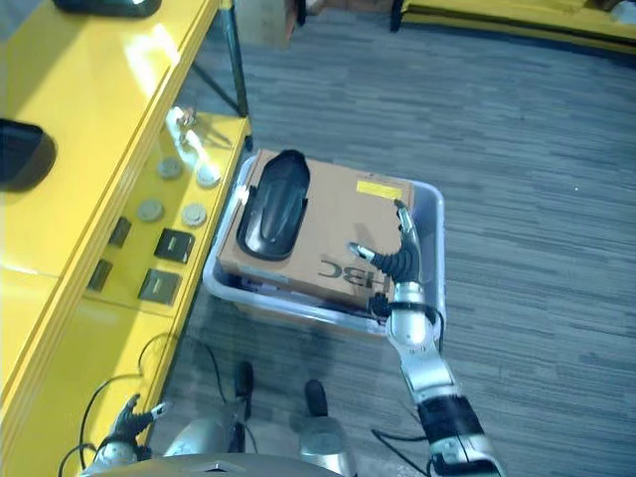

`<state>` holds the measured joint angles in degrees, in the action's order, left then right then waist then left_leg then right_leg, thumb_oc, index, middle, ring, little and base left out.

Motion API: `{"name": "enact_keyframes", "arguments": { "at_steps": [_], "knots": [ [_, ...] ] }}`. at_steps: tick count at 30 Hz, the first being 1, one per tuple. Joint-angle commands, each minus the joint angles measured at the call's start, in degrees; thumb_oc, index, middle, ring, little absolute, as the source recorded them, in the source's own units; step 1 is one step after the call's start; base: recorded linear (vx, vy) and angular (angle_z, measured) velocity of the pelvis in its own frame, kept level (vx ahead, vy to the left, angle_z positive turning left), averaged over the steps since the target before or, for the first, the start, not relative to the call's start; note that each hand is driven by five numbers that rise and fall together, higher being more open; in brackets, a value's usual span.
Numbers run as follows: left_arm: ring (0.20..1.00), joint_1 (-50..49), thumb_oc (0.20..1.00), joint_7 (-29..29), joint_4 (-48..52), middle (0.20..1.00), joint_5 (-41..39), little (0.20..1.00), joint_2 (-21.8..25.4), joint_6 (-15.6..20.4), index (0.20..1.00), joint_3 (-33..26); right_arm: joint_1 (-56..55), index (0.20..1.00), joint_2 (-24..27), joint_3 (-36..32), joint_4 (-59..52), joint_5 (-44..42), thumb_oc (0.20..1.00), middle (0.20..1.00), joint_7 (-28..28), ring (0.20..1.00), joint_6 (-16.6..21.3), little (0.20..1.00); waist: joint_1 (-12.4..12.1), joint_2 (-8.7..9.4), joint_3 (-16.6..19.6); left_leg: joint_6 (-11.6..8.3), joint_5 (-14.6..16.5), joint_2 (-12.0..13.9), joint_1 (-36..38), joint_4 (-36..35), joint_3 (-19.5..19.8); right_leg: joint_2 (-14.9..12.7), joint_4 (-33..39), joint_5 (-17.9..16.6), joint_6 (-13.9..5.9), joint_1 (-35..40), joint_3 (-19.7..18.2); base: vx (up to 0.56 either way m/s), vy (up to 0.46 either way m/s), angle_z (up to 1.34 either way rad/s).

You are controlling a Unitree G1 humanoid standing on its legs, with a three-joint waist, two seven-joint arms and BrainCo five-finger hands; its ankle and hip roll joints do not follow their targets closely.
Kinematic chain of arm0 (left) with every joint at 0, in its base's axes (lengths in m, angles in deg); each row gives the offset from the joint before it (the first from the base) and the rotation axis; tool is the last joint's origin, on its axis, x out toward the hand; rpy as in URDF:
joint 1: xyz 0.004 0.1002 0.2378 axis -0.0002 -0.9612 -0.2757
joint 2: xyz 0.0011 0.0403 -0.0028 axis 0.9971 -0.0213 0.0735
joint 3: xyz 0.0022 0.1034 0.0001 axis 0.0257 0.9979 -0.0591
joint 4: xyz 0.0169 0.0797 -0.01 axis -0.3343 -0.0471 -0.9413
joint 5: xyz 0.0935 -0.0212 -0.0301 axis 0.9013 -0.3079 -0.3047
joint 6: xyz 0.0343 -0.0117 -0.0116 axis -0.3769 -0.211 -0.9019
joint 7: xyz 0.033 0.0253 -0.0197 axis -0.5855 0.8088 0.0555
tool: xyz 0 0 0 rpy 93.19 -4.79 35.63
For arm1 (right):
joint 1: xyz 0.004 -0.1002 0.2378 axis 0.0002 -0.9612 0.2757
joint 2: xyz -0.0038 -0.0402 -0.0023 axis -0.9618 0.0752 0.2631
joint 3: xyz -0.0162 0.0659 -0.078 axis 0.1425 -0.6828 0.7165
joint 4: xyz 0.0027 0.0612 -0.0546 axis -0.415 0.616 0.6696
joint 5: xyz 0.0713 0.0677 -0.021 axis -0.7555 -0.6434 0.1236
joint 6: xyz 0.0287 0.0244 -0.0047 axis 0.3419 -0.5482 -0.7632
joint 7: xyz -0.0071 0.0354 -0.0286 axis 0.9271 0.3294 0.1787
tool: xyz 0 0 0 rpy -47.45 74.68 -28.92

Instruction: Move parts from the plastic box to the shelf.

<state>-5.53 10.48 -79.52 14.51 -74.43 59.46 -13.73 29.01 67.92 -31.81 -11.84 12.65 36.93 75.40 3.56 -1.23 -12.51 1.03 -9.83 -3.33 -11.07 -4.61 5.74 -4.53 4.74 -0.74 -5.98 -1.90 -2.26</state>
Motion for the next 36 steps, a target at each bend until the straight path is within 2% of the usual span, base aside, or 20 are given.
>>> {"name": "enact_keyframes", "arguments": {
  "at_steps": [1, 3, 7, 17, 21, 23, 24, 25, 26, 27, 36],
  "knots": [
    [1.000, 3.34, 1.000, -2.53, 0.05, 1.000, -3.39, 1.000, 1.85, 1.56, 1.000, 1.50, 8.23, 1.000, 1.54, -0.49, 1.28, 3.31, 1.000, 1.000, -7.19, 1.000, -0.08, 1.000, -3.58, 0.04, -1.53, -3.62, 5.34, 3.93, -0.44, 0.35, -0.72, -3.16, 0.05, -1.44, -2.87, -4.45, 0.90, -0.07, -0.019, 0.21],
    [1.000, 3.62, 1.000, -2.77, 0.38, 1.000, -3.79, 1.000, 1.98, 1.62, 1.000, 1.84, 10.51, 1.000, 2.02, 0.09, 3.40, 3.51, 1.000, 1.000, -7.52, 1.000, -0.85, 1.000, -4.03, 0.14, -1.67, -3.72, 5.14, 3.87, -1.02, 0.26, -0.65, -3.13, 0.14, -1.61, -2.87, -4.94, 1.17, -0.03, -0.008, 0.22],
    [1.000, 5.01, 1.000, -2.74, 1.20, 1.000, -5.51, 1.000, 1.84, 1.99, 1.000, 5.05, 21.62, 1.000, 4.01, 3.68, 17.04, 2.75, 1.000, 1.000, -9.93, 1.000, -4.34, 1.000, -6.35, 0.47, -3.13, -4.17, 4.18, 3.84, -3.37, 0.14, 0.51, -3.05, 0.22, -2.25, -2.85, -6.44, 2.43, -0.02, -0.017, 0.20],
    [1.000, 7.66, 1.000, -3.86, 1.99, 1.000, -8.49, 1.000, 1.08, 2.27, 1.000, 7.78, 30.59, 1.000, 4.39, 5.39, 29.72, 1.46, 1.000, 1.000, -14.67, 1.000, -6.18, 1.000, -7.76, 0.03, -4.95, -4.43, 3.29, 3.40, -6.06, 0.23, 2.74, -3.12, 0.10, -2.60, -2.84, -7.89, 4.27, 0.00, 0.006, 0.16],
    [1.000, 8.79, 1.000, -4.11, 1.68, 1.000, -9.50, 1.000, 1.26, 2.35, 1.000, 8.63, 34.45, 1.000, 3.72, 8.81, 39.74, -2.26, 1.000, 1.000, -11.00, 1.000, -6.40, 1.000, -8.19, -0.03, -5.63, -4.39, 3.04, 3.30, -6.73, 0.32, 3.00, -3.24, 0.05, -2.93, -2.90, -8.53, 4.59, 0.00, 0.000, 0.00],
    [1.000, 9.80, 1.000, -3.88, 1.38, 1.000, -10.27, 1.000, 1.38, 2.52, 1.000, 9.31, 37.63, 1.000, 3.26, 11.39, 48.44, -4.26, 1.000, 1.000, -7.88, 1.000, -7.35, 1.000, -8.65, 0.01, -6.06, -4.40, 2.87, 3.23, -7.20, 0.32, 3.09, -3.36, 0.05, -3.26, -2.93, -9.05, 4.68, 0.00, 0.000, 0.00],
    [1.000, 10.69, 1.000, -3.54, 1.07, 1.000, -11.40, 1.000, 1.08, 2.66, 1.000, 10.13, 39.82, 1.000, 1.35, 12.74, 55.61, -6.26, 1.000, 1.000, -5.81, 1.000, -7.48, 1.000, -9.04, -0.20, -6.23, -4.44, 2.76, 3.11, -7.42, 0.35, 3.07, -3.36, 0.05, -3.31, -2.94, -9.27, 4.76, 0.00, 0.000, 0.00],
    [1.000, 10.86, 1.000, -3.54, 0.95, 1.000, -11.52, 1.000, 0.93, 2.66, 1.000, 10.50, 40.22, 1.000, 0.65, 12.56, 57.11, -7.04, 1.000, 1.000, -5.68, 1.000, -7.60, 1.000, -9.13, -0.26, -6.17, -4.43, 2.75, 3.14, -7.46, 0.35, 3.17, -3.38, 0.06, -3.28, -2.93, -9.26, 4.83, 0.00, 0.000, 0.00],
    [1.000, 11.05, 1.000, -3.56, 1.15, 1.000, -11.73, 1.000, 0.80, 2.81, 1.000, 10.76, 40.54, 0.573, 0.03, 12.50, 58.35, -7.60, 0.573, 0.573, -5.55, 0.573, -7.73, 0.573, -9.24, -0.40, -6.14, -4.43, 2.72, 3.12, -7.53, 0.36, 3.20, -3.43, 0.09, -3.27, -2.94, -9.27, 4.80, 0.00, 0.000, 0.00],
    [1.000, 11.38, 1.000, -3.36, 1.30, 1.000, -11.87, 1.000, 0.67, 2.84, 1.000, 11.41, 40.79, 0.200, -0.49, 12.76, 61.04, -8.45, 0.200, 0.200, -4.15, 0.200, -7.99, 0.200, -9.54, -0.66, -5.96, -4.42, 2.69, 3.02, -7.59, 0.39, 3.46, -3.49, 0.10, -3.10, -2.93, -9.15, 5.04, 0.00, 0.000, 0.00],
    [1.000, 10.71, 1.000, -2.40, 2.31, 1.000, -11.98, 1.000, 0.78, 3.04, 1.000, 11.47, 38.84, 0.200, -0.19, 11.99, 61.25, -11.51, 0.200, 0.200, -1.81, 0.200, -7.57, 0.200, -9.63, -0.72, -4.45, -4.46, 3.00, 3.01, -6.76, 0.31, 4.19, -3.52, 0.18, -2.23, -2.99, -7.82, 5.88, 0.02, -0.015, 0.06]
  ]
}}
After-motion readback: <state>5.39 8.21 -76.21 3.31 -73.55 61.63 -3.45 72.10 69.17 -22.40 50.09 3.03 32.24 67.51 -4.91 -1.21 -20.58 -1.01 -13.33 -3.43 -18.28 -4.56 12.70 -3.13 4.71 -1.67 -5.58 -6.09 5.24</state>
